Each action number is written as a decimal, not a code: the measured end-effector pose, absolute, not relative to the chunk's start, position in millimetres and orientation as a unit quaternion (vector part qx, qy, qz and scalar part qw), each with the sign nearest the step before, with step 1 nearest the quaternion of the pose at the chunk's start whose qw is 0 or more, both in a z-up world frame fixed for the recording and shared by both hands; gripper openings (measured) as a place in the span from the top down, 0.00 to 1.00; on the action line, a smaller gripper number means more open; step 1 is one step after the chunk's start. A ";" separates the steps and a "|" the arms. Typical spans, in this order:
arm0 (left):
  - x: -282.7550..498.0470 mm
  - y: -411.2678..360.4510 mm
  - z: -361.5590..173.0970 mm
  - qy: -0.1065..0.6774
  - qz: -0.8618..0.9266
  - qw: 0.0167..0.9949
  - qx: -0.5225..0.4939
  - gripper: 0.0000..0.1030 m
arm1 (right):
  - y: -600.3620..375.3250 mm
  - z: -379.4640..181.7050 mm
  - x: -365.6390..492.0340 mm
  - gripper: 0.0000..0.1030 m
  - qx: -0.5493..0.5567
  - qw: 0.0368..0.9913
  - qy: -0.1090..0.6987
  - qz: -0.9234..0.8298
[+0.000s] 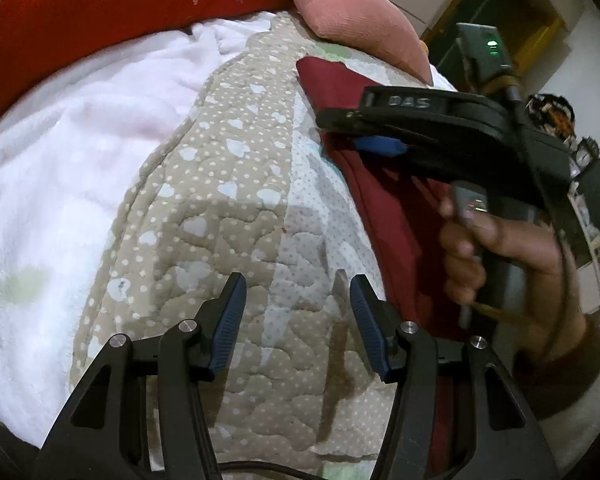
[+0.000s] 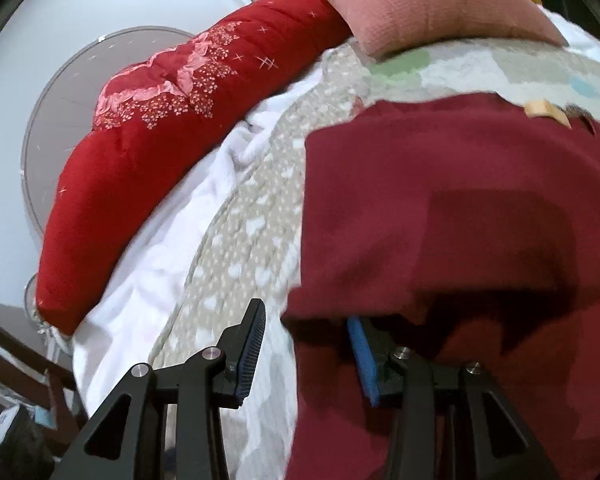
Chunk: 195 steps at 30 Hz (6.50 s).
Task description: Fold small clothes
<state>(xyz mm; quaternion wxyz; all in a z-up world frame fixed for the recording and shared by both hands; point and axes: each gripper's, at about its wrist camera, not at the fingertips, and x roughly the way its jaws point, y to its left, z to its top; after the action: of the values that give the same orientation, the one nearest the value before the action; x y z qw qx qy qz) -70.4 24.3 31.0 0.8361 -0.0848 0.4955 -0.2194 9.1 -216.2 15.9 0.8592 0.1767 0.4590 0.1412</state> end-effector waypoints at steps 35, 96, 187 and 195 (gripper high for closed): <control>-91.9 52.0 65.8 0.464 -0.189 0.860 -0.097 0.48 | -240.2 45.6 -170.6 0.56 0.097 0.842 0.471 0.245; -86.8 -129.5 50.5 0.486 -0.276 0.827 0.052 0.48 | -478.3 88.4 -195.4 0.56 0.135 0.923 0.342 -0.116; 113.0 -133.5 52.5 0.488 -0.205 0.848 0.021 0.84 | -493.9 62.8 -158.5 0.56 0.223 0.908 0.351 0.059; 114.2 -111.9 99.8 0.435 -0.208 0.876 0.000 0.86 | -491.1 58.1 -158.6 0.56 0.208 0.903 0.374 0.049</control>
<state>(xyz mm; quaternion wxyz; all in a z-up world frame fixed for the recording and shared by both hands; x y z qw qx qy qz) 114.2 -111.9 99.8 0.8762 0.0001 0.4347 -0.2082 -158.6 -491.1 58.1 0.9027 0.2080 0.3735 0.0487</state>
